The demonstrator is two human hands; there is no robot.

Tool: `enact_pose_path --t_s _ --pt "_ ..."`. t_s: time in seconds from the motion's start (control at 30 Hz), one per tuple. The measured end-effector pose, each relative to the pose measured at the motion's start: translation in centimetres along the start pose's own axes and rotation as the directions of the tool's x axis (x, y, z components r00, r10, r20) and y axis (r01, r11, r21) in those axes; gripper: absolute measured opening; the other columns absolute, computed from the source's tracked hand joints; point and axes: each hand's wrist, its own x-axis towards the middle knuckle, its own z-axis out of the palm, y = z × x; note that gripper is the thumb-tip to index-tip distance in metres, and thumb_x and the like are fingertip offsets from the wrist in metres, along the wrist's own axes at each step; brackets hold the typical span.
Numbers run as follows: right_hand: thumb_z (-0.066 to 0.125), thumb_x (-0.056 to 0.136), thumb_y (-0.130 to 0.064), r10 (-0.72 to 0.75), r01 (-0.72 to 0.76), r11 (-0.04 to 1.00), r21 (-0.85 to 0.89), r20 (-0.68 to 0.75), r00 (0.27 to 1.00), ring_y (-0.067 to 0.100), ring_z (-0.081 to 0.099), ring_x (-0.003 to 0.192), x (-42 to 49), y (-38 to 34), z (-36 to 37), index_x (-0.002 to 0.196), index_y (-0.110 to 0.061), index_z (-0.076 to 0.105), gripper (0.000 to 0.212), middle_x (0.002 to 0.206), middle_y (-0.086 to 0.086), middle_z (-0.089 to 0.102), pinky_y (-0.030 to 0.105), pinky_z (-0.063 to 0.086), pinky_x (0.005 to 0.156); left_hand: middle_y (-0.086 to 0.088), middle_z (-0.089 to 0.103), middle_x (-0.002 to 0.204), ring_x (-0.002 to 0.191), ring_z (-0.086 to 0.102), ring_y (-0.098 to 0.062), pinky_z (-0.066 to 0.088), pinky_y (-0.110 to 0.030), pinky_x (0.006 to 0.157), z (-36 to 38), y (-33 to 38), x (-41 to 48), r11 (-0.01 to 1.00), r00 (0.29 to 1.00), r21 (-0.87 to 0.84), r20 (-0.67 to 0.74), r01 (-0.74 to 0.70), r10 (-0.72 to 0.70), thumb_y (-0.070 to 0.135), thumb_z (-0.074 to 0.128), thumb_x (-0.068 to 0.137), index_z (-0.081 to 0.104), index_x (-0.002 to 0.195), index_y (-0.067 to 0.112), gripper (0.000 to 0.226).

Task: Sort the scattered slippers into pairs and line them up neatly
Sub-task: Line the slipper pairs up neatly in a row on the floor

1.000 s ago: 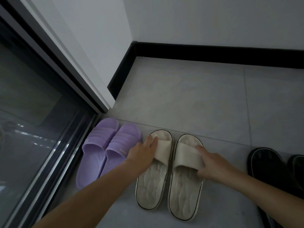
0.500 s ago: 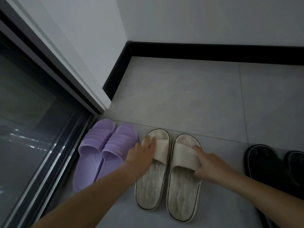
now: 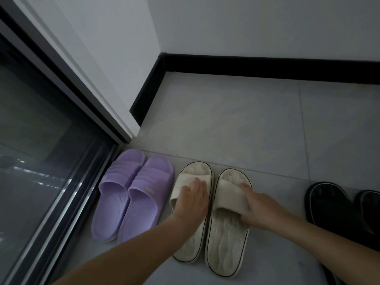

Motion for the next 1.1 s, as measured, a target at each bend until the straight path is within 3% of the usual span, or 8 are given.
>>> enact_pose_path --t_s 0.23,0.33,0.43,0.6,0.77,0.9,1.0,1.1 --pt "0.067 0.07 -0.035 -0.016 0.016 1.0 -0.003 0.017 1.0 0.032 0.063 0.098 0.1 -0.1 -0.2 0.136 -0.024 0.024 0.08 0.106 0.014 0.065 0.031 0.047 0.073 -0.022 0.037 0.139 0.12 0.043 -0.032 0.044 -0.04 0.084 0.1 -0.6 0.0 1.0 0.997 0.003 -0.072 -0.009 0.009 0.006 0.025 0.093 0.023 0.141 -0.003 0.049" --pt "0.068 0.068 -0.039 -0.012 0.012 1.0 -0.004 0.023 1.0 0.031 0.063 0.099 0.0 -0.1 -0.2 0.138 -0.026 0.021 0.085 0.107 0.013 0.065 0.031 0.047 0.074 -0.01 0.038 0.138 0.121 0.04 -0.029 0.043 -0.04 0.088 0.2 -2.0 -0.1 0.981 0.998 -0.194 -0.062 0.003 -0.016 0.019 0.037 0.092 0.028 0.139 0.01 0.049" --pt "0.071 0.065 -0.046 0.029 -0.029 1.0 -0.006 0.037 0.999 0.03 0.061 0.104 0.1 0.0 -0.3 0.143 -0.028 0.012 0.099 0.114 0.012 0.063 0.031 0.048 0.08 -0.002 0.036 0.142 0.127 0.036 -0.024 0.04 -0.037 0.096 0.8 -4.4 -0.4 0.925 0.994 -0.369 -0.026 0.093 -0.111 0.049 0.055 0.082 0.029 0.14 0.016 0.071" --pt "0.072 0.067 -0.041 0.154 -0.163 0.975 0.154 0.067 0.986 0.03 0.06 0.107 0.0 0.1 0.8 0.147 -0.018 -0.004 0.113 0.12 0.014 0.059 0.026 0.043 0.074 -0.01 0.045 0.124 0.112 0.051 -0.031 0.043 -0.038 0.089 2.4 -5.6 -1.3 0.713 0.942 -0.622 0.149 0.325 -0.3 0.053 0.062 0.08 0.042 0.125 0.008 0.067" --pt "0.074 0.071 -0.029 0.203 -0.16 0.887 0.434 -0.053 0.978 0.01 0.054 0.067 -1.4 1.2 2.8 0.135 -0.016 0.022 0.084 0.082 -0.005 0.056 0.019 0.031 0.049 -0.013 0.064 0.11 0.101 0.06 -0.028 0.043 -0.033 0.079 3.9 -5.7 -2.0 0.752 0.93 -0.551 0.156 0.362 -0.334 0.042 0.045 0.095 0.056 0.106 0.003 0.042" --pt "0.07 0.081 -0.023 0.327 -0.247 0.734 0.633 -0.011 0.945 0.012 0.054 0.047 -2.5 1.9 5.8 0.124 -0.01 0.035 0.057 0.07 0.004 0.059 0.026 0.039 0.047 -0.015 0.065 0.105 0.097 0.061 -0.03 0.041 -0.031 0.071 5.0 -5.9 -1.6 0.658 0.893 -0.605 0.263 0.447 -0.365 0.027 0.044 0.095 0.057 0.098 0.008 0.023" --pt "0.064 0.085 -0.018 0.318 -0.223 0.706 0.672 -0.02 0.948 0.015 0.052 0.04 -2.5 2.0 6.9 0.099 -0.013 0.039 0.029 0.065 0.008 0.057 0.029 0.044 0.043 -0.014 0.064 0.103 0.096 0.061 -0.031 0.039 -0.028 0.07 5.7 -5.9 -1.5 0.586 0.864 -0.639 0.31 0.499 -0.397 0.028 0.044 0.094 0.053 0.098 0.009 0.022" --pt "0.063 0.084 -0.021 0.339 -0.236 0.732 0.639 -0.042 0.94 0.015 0.05 0.041 -2.1 2.0 7.2 0.079 -0.017 0.037 0.027 0.061 0.009 0.056 0.028 0.04 0.044 -0.013 0.064 0.109 0.101 0.06 -0.03 0.041 -0.03 0.075 6.3 -5.8 -1.6 0.589 0.864 -0.637 0.307 0.498 -0.398 0.03 0.043 0.096 0.054 0.104 0.008 0.026"
